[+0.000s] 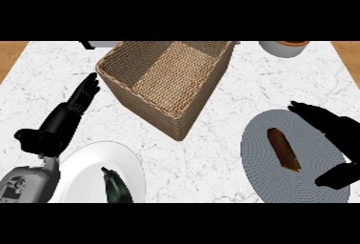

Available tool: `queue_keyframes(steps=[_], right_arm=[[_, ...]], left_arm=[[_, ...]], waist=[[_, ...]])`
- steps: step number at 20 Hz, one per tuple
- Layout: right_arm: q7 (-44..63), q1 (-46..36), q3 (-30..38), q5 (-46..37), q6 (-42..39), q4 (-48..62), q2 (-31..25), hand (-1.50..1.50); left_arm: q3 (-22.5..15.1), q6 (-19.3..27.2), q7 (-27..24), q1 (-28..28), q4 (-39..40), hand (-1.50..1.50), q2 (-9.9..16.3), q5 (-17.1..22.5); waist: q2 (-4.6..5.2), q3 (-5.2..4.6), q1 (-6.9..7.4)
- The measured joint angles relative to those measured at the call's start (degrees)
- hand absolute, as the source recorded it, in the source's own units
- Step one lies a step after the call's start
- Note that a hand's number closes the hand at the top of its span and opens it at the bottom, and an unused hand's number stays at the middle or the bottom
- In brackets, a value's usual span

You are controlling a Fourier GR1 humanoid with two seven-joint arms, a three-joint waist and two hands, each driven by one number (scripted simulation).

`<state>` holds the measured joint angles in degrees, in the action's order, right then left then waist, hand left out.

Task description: Pick the sweet potato from the placemat and place it in the basket

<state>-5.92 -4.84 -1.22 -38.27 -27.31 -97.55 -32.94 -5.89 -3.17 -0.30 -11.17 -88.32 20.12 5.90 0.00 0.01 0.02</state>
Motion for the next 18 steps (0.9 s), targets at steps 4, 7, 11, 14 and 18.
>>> queue_keyframes(steps=[4,7,11,14,18], right_arm=[[-1.15,0.14,1.25,0.05,-2.04,-1.11,1.56,-1.5],[-0.81,-0.03,0.99,-1.41,-2.73,-1.62,3.18,-1.5],[-0.07,0.92,0.9,-3.75,-3.45,-3.28,4.29,-1.5],[-0.09,-0.02,0.24,-6.51,-3.0,-1.69,5.08,-1.5],[-1.38,0.1,-0.67,-10.19,-1.22,0.69,6.18,-1.5]], left_arm=[[0.76,-0.73,0.61,0.24,-0.86,0.0,-1.65,-1.62],[1.9,-1.95,0.96,1.8,-2.84,0.0,-1.84,-2.16],[2.34,-2.41,0.06,2.57,-2.65,0.0,-3.44,-3.75],[2.77,-2.93,0.5,2.48,-2.82,0.0,-4.17,-4.59],[4.64,-4.87,0.13,2.21,-2.11,0.0,-4.11,-4.44]], waist=[[-0.03,0.0,-0.04],[-0.04,-0.02,0.01],[-0.03,-0.01,-0.06],[-0.02,-0.02,-0.01],[-0.01,-0.01,0.0]])
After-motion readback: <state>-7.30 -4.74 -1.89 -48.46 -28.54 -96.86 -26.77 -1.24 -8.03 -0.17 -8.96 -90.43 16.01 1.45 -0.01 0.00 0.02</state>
